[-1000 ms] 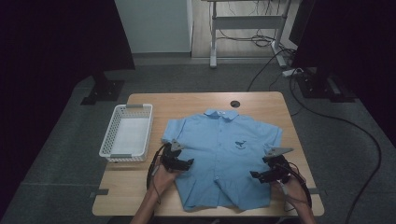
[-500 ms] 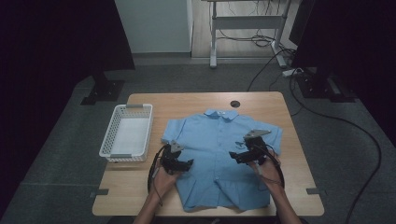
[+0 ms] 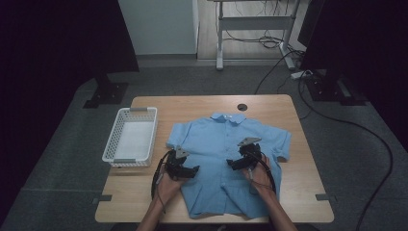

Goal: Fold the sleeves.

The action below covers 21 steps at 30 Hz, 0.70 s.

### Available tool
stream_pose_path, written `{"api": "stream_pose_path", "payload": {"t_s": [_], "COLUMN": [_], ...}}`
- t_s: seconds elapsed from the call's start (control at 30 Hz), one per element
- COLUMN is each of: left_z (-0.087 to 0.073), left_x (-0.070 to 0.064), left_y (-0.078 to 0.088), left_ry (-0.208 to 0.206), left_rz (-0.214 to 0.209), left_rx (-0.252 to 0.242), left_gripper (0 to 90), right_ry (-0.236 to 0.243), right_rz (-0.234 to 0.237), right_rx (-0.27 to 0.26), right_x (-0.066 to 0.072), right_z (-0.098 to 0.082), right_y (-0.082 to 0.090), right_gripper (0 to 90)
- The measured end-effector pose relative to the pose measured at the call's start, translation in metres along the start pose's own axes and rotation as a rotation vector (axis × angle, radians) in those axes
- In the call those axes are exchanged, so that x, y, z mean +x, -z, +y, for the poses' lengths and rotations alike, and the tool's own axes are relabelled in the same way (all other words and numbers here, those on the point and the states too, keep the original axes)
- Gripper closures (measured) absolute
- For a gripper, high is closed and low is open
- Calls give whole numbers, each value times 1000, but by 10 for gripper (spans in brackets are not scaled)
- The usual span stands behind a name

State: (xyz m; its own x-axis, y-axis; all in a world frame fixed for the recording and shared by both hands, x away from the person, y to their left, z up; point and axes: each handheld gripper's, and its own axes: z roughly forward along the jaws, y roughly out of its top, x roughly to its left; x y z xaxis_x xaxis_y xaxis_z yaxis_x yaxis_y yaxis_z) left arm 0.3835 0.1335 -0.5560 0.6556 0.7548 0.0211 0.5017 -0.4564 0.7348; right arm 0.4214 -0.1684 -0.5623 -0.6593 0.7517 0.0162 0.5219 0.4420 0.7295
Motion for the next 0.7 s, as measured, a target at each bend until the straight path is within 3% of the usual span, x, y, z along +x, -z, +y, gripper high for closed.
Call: {"api": "stream_pose_path", "payload": {"t_s": [0.17, 0.33, 0.53, 0.7], "left_z": [2, 11, 16, 13], "left_x": [0, 0, 15, 33], "left_y": [6, 20, 38, 46], "left_ry": [-13, -25, 15, 72], "left_rz": [-43, -28, 15, 40], "left_rx": [-2, -41, -58, -72], "left_gripper": [274, 254, 232, 241], "right_ry": [0, 3, 22, 37], "right_rz": [-23, -20, -3, 16], "right_rx": [4, 0, -5, -5], "right_x": [6, 11, 21, 30], "right_z": [-6, -19, -40, -56], "right_y": [5, 19, 40, 56], "right_gripper": [11, 24, 35, 35]}}
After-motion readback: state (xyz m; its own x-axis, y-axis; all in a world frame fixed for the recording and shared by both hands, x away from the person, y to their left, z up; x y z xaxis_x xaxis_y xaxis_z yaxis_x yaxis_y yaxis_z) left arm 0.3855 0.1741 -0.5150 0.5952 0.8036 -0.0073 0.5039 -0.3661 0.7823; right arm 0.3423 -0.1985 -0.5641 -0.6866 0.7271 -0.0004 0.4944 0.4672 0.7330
